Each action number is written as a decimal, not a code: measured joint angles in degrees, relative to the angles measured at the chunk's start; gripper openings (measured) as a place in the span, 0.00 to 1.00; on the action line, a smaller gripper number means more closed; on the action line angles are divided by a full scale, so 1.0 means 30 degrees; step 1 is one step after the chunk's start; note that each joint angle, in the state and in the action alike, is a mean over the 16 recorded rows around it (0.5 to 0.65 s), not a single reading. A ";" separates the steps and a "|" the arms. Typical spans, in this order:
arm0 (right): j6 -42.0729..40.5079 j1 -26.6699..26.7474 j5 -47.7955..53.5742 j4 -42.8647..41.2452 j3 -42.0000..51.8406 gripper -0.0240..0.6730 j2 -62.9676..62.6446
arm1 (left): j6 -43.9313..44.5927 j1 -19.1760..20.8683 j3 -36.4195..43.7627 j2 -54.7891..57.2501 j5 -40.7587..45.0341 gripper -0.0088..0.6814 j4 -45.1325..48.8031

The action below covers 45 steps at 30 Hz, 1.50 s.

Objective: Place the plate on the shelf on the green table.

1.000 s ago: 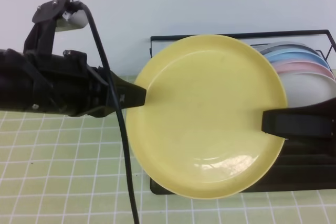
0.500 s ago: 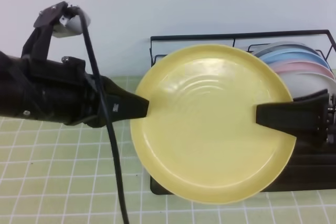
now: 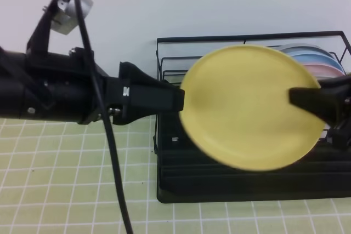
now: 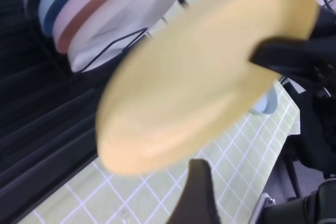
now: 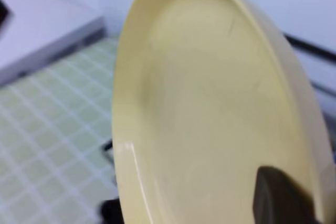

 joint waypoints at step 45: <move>-0.3345 0.0000 -0.4238 -1.5744 -0.1652 0.04 0.1373 | 0.0137 0.4678 0.0000 -0.0714 0.3925 0.82 -0.0359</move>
